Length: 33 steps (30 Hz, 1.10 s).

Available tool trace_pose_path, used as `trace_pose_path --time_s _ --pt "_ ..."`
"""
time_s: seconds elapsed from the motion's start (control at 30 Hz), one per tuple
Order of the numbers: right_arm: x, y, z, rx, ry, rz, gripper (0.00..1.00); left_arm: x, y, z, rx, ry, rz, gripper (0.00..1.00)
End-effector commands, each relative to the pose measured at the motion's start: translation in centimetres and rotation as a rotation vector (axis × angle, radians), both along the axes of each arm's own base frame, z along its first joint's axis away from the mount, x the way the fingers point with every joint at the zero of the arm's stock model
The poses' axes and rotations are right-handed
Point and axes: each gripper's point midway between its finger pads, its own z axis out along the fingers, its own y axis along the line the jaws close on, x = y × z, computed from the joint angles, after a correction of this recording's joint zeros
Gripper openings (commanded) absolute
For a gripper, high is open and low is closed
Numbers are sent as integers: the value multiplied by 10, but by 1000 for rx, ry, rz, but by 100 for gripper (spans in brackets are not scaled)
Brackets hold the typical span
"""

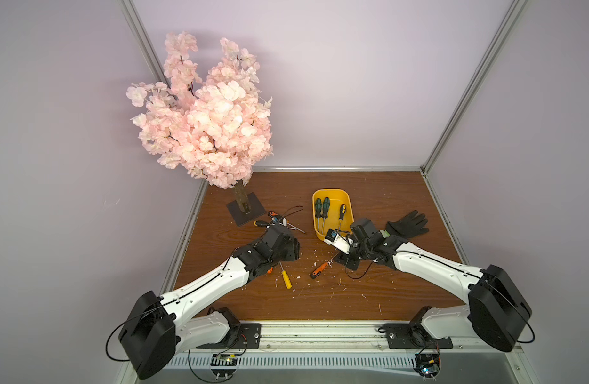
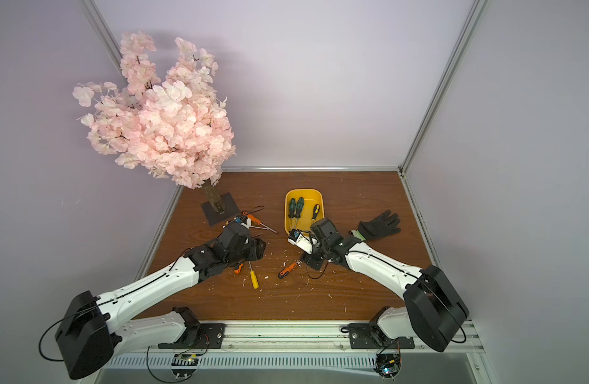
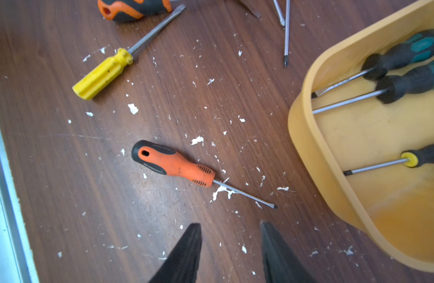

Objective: Put the screwdriver on the desktop into the storage box
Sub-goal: Pick up the screwdriver from the center of the board.

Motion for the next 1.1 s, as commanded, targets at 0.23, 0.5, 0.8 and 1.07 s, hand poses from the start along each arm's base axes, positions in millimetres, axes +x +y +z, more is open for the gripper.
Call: trace_pose_path --time_s 0.23,0.5,0.8,1.07 --pt "2 16 -2 -77 -41 116 46 -4 14 0 -6 -3 47 67" --pt "-1 14 11 -28 -68 89 46 -16 -15 2 -121 -6 -108 66" --pt "16 -10 33 78 -92 -165 45 -43 -60 -30 -43 39 -299 69" --pt "9 -27 52 169 -149 -241 45 -51 -75 -59 36 66 -375 71"
